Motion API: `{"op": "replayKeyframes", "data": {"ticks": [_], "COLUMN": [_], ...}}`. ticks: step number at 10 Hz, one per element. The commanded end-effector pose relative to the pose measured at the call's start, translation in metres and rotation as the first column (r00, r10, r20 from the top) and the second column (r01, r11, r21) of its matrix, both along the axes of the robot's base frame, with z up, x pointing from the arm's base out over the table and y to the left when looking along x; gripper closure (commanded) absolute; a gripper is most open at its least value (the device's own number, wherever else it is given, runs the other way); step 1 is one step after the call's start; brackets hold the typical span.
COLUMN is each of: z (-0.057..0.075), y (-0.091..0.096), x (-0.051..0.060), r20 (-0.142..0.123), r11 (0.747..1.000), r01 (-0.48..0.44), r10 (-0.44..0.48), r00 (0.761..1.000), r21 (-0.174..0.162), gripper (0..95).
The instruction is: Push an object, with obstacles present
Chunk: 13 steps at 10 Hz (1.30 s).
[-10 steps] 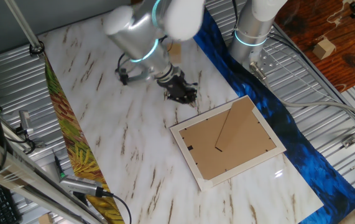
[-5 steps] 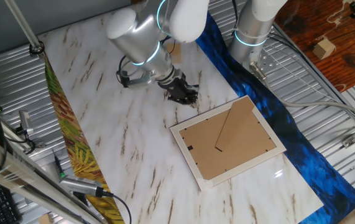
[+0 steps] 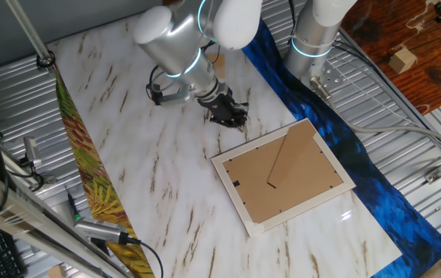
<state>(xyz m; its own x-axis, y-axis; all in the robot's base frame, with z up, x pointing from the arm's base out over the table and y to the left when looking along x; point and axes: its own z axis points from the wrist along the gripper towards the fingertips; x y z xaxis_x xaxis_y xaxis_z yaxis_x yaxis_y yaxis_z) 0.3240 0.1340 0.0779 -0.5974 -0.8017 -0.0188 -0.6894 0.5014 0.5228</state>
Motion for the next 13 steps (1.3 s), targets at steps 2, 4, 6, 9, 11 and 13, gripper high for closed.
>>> {"op": "replayKeyframes", "data": {"ticks": [2, 4, 6, 9, 11, 13], "z": [0.0008, 0.0011, 0.0010, 0.0009, 0.0007, 0.0006], "y": [0.0002, 0.0009, 0.0011, 0.0027, 0.0039, 0.0050], "x": [-0.0008, -0.0011, -0.0012, -0.0018, -0.0023, -0.0028], "r20": [-0.001, -0.002, -0.002, -0.002, -0.004, -0.004], "r11": [1.000, 1.000, 1.000, 1.000, 0.999, 0.999], "r01": [0.006, 0.007, 0.006, 0.009, 0.013, 0.011], "r10": [-0.006, -0.007, -0.006, -0.009, -0.013, -0.011], "r00": [1.000, 1.000, 1.000, 1.000, 1.000, 1.000], "r21": [-0.004, -0.009, -0.009, -0.017, -0.030, -0.033], "gripper": [95.0, 95.0, 95.0, 95.0, 95.0, 95.0]}}
